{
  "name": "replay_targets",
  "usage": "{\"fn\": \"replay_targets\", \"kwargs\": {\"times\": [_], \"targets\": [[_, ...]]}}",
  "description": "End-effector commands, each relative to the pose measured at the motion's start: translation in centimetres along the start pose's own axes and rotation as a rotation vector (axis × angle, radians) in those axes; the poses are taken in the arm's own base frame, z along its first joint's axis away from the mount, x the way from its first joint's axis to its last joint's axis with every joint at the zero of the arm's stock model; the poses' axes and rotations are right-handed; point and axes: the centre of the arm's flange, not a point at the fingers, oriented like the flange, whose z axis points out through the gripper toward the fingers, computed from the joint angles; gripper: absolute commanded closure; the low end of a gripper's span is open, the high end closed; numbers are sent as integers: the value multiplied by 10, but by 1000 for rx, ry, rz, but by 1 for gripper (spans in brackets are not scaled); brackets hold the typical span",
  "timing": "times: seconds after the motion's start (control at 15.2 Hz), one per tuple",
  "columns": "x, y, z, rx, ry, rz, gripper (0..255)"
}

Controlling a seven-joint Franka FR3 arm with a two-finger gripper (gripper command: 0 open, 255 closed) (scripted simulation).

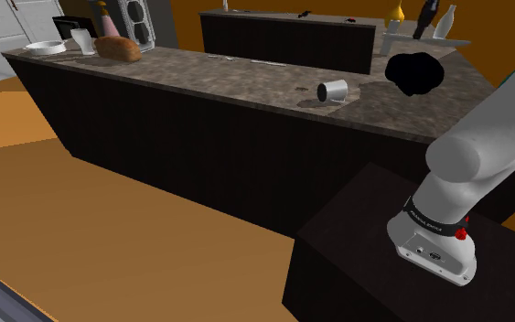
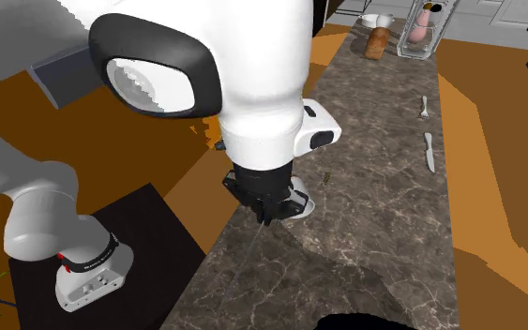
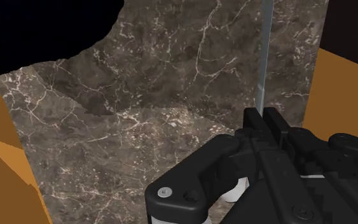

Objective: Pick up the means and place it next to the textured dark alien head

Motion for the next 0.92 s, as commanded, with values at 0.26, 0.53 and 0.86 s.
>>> {"fn": "replay_targets", "kwargs": {"times": [0.26,0.53,0.86], "targets": [[-76,16,-4,0,0,-2,255],[-128,27,-7,0,0,-2,255],[-192,41,-10,0,0,-2,255]]}}
